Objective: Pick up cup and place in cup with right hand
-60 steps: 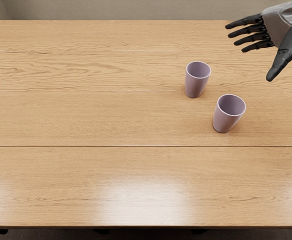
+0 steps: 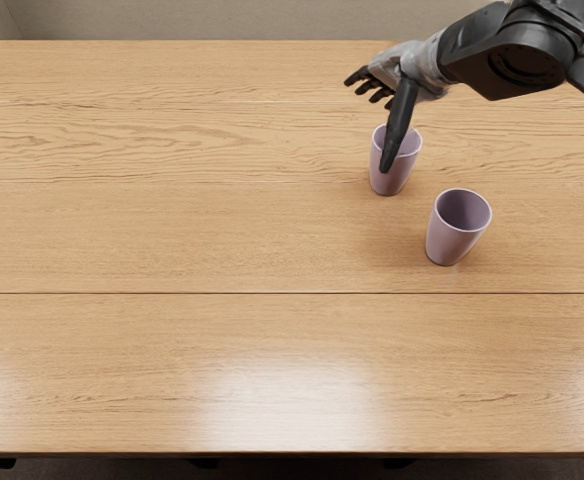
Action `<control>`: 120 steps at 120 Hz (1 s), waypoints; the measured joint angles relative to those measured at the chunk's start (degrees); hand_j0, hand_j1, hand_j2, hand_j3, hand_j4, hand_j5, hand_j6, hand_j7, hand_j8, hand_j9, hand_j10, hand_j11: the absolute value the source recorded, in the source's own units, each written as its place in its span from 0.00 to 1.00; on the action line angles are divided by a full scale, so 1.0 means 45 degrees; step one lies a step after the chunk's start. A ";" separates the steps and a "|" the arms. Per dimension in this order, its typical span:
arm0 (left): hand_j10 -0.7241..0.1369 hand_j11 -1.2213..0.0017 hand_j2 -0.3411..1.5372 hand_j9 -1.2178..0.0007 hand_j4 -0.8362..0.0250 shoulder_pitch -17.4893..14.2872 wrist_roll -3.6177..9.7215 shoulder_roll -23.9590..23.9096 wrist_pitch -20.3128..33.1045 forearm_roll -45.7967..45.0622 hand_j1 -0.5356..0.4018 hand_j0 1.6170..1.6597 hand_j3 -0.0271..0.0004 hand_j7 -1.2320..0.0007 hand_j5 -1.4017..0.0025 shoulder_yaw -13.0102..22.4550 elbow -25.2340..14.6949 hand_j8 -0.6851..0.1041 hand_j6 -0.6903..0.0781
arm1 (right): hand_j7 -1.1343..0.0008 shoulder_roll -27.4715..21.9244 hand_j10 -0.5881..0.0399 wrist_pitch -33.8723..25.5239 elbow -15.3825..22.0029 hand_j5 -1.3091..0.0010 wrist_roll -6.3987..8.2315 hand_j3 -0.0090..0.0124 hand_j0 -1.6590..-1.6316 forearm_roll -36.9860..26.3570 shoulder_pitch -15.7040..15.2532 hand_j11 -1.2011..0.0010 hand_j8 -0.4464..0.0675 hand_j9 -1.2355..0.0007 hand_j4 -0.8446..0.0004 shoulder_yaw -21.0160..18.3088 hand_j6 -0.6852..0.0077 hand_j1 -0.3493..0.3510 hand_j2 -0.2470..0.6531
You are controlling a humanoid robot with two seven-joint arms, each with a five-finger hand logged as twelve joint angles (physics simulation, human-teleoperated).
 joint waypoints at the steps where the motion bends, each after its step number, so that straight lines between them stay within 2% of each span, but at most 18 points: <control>1: 0.84 0.99 0.18 1.00 0.97 0.0000 0.0000 0.0000 0.0000 0.0000 0.94 0.96 0.99 1.00 0.99 0.0000 0.0000 0.86 0.89 | 0.98 0.0107 0.90 -0.0102 -0.0050 0.98 0.0000 0.42 0.04 -0.0104 0.0001 0.98 0.83 0.98 0.97 -0.0079 0.96 0.03 0.27; 14: 0.84 0.99 0.18 1.00 0.97 0.0000 -0.0001 0.0000 0.0000 0.0000 0.94 0.96 0.99 1.00 0.99 0.0003 0.0004 0.86 0.89 | 0.98 0.1077 0.90 -0.1194 -0.0504 0.98 0.0000 0.42 0.04 -0.0949 0.0042 0.98 0.82 0.98 0.97 -0.1140 0.95 0.04 0.27; 27: 0.84 0.99 0.18 1.00 0.97 0.0000 -0.0002 0.0000 0.0000 0.0000 0.94 0.96 0.99 1.00 0.99 0.0003 0.0003 0.86 0.89 | 0.97 0.1819 0.90 -0.1688 -0.0974 0.98 0.0000 0.42 0.04 -0.1268 0.0203 0.98 0.82 0.98 0.97 -0.2339 0.95 0.04 0.27; 40: 0.84 0.99 0.18 1.00 0.97 0.0000 -0.0002 0.0000 0.0000 0.0000 0.94 0.96 0.99 1.00 0.99 0.0002 0.0002 0.86 0.89 | 0.97 0.2166 0.90 -0.2172 -0.1633 0.98 0.0000 0.42 0.04 -0.1662 0.0249 0.97 0.82 0.98 0.97 -0.2907 0.95 0.04 0.27; 54: 0.84 0.99 0.18 1.00 0.97 0.0003 0.0000 0.0000 0.0000 0.0000 0.94 0.96 0.99 1.00 0.99 0.0000 0.0003 0.86 0.89 | 0.97 0.2446 0.90 -0.2774 -0.2291 0.98 0.0000 0.42 0.04 -0.2023 0.0034 0.97 0.82 0.97 0.97 -0.3113 0.95 0.04 0.27; 70: 0.84 0.99 0.18 1.00 0.97 0.0000 0.0000 0.0000 0.0000 0.0000 0.94 0.96 0.99 1.00 0.99 0.0001 0.0002 0.86 0.89 | 0.97 0.3041 0.89 -0.3109 -0.3172 0.97 0.0000 0.42 0.04 -0.2395 -0.0674 0.97 0.81 0.97 0.97 -0.3089 0.95 0.05 0.27; 89: 0.84 0.99 0.18 1.00 0.97 0.0005 -0.0001 0.0000 0.0000 0.0000 0.94 0.96 0.99 1.00 0.99 -0.0001 0.0005 0.86 0.89 | 0.96 0.3459 0.88 -0.3225 -0.3699 0.97 0.0000 0.42 0.04 -0.2507 -0.1290 0.96 0.80 0.96 0.96 -0.2912 0.93 0.06 0.27; 104: 0.84 0.99 0.18 1.00 0.97 0.0000 0.0001 0.0000 0.0000 0.0000 0.94 0.96 0.99 1.00 0.99 0.0001 0.0005 0.86 0.89 | 0.95 0.3659 0.86 -0.3235 -0.3914 0.95 0.0000 0.42 0.04 -0.2552 -0.1495 0.95 0.78 0.95 0.94 -0.2872 0.92 0.08 0.27; 120: 0.84 0.99 0.18 1.00 0.97 0.0001 -0.0002 0.0000 0.0000 0.0000 0.94 0.96 0.99 1.00 0.99 0.0001 0.0002 0.86 0.89 | 0.94 0.4173 0.85 -0.3238 -0.4657 0.95 0.0000 0.42 0.04 -0.2566 -0.1627 0.94 0.76 0.94 0.94 -0.2890 0.91 0.09 0.26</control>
